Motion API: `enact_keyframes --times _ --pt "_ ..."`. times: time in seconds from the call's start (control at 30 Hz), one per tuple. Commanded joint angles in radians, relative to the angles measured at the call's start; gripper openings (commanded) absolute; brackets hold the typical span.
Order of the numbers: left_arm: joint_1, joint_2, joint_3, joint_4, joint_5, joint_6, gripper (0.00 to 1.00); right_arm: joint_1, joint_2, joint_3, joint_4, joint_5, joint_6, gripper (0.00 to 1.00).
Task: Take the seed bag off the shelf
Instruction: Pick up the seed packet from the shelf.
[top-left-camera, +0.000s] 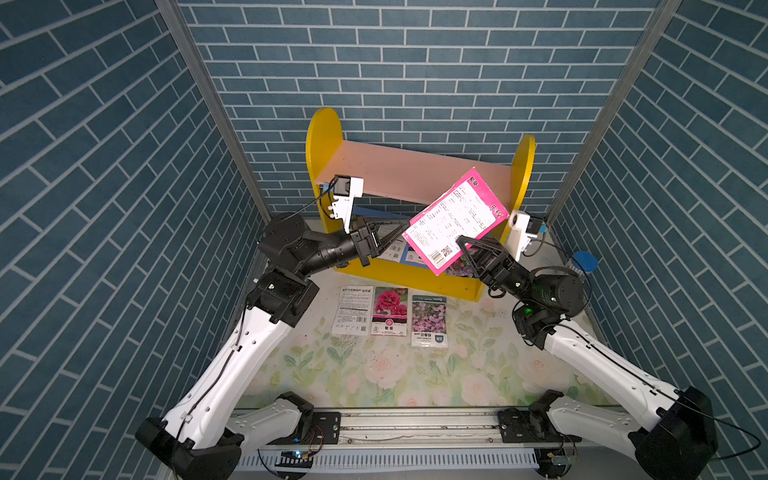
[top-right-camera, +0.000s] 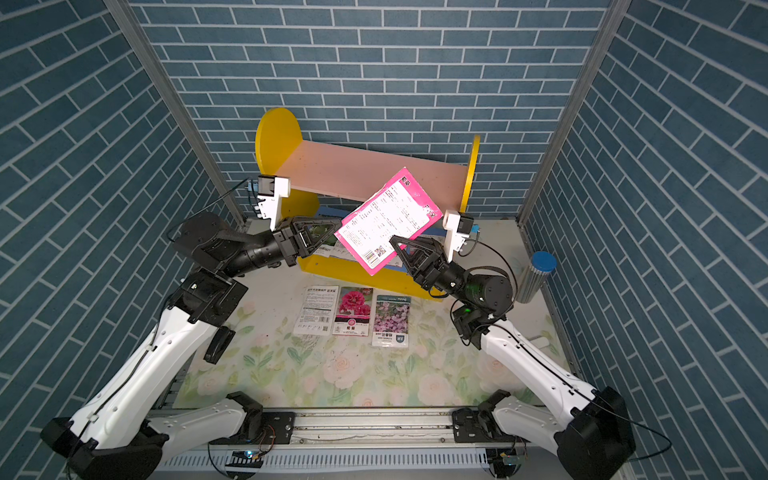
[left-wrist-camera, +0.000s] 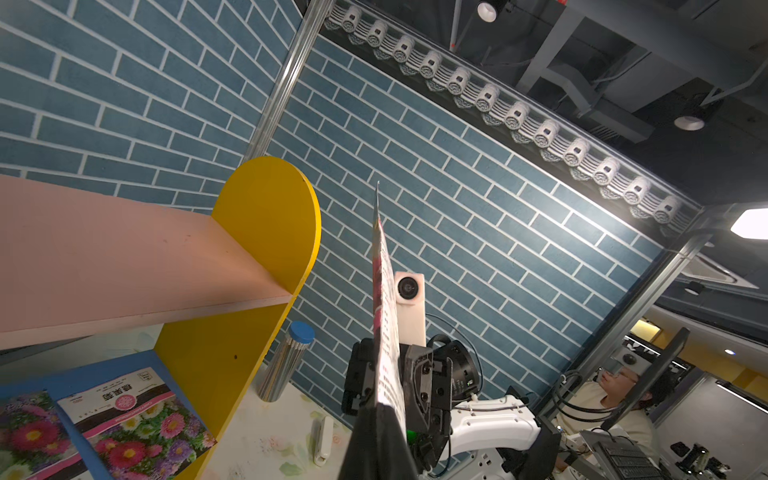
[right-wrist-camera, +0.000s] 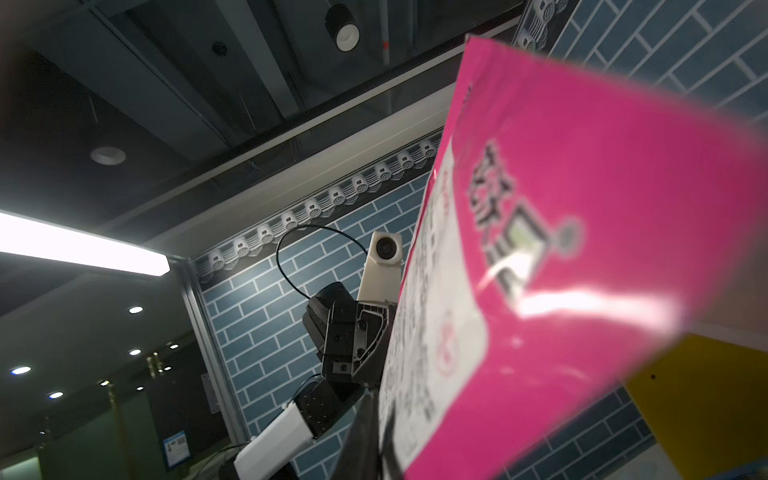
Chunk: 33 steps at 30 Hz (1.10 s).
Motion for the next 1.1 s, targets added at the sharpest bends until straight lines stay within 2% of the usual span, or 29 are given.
enact_keyframes --times 0.0,0.07,0.13,0.2,0.27,0.57,0.7,0.8,1.07 --pt "-0.005 0.001 0.045 -0.102 -0.016 0.087 0.17 -0.003 -0.047 0.016 -0.067 -0.003 -0.045 0.0" --pt "-0.005 0.011 0.073 -0.163 -0.014 0.13 0.42 -0.005 -0.062 0.024 -0.127 -0.016 -0.072 0.0" --pt "-0.006 0.018 0.101 -0.239 -0.031 0.187 0.72 -0.004 -0.081 0.021 -0.18 -0.032 -0.089 0.0" --pt "-0.004 0.019 0.119 -0.295 -0.044 0.233 0.85 -0.004 -0.104 0.016 -0.23 -0.044 -0.107 0.0" --pt "-0.004 0.014 0.13 -0.334 -0.052 0.269 0.92 -0.005 -0.134 0.01 -0.301 -0.06 -0.136 0.0" --pt "-0.002 0.026 0.184 -0.468 -0.015 0.39 0.96 -0.003 -0.216 0.047 -0.704 -0.181 -0.314 0.0" --pt "-0.002 0.035 0.169 -0.516 0.053 0.412 0.97 -0.003 -0.227 0.032 -0.726 -0.215 -0.325 0.0" --pt "-0.004 0.037 0.121 -0.52 0.129 0.41 0.95 -0.002 -0.214 0.033 -0.726 -0.232 -0.332 0.0" --pt "-0.018 0.027 0.036 -0.525 0.169 0.407 0.9 0.004 -0.176 0.037 -0.706 -0.268 -0.339 0.0"
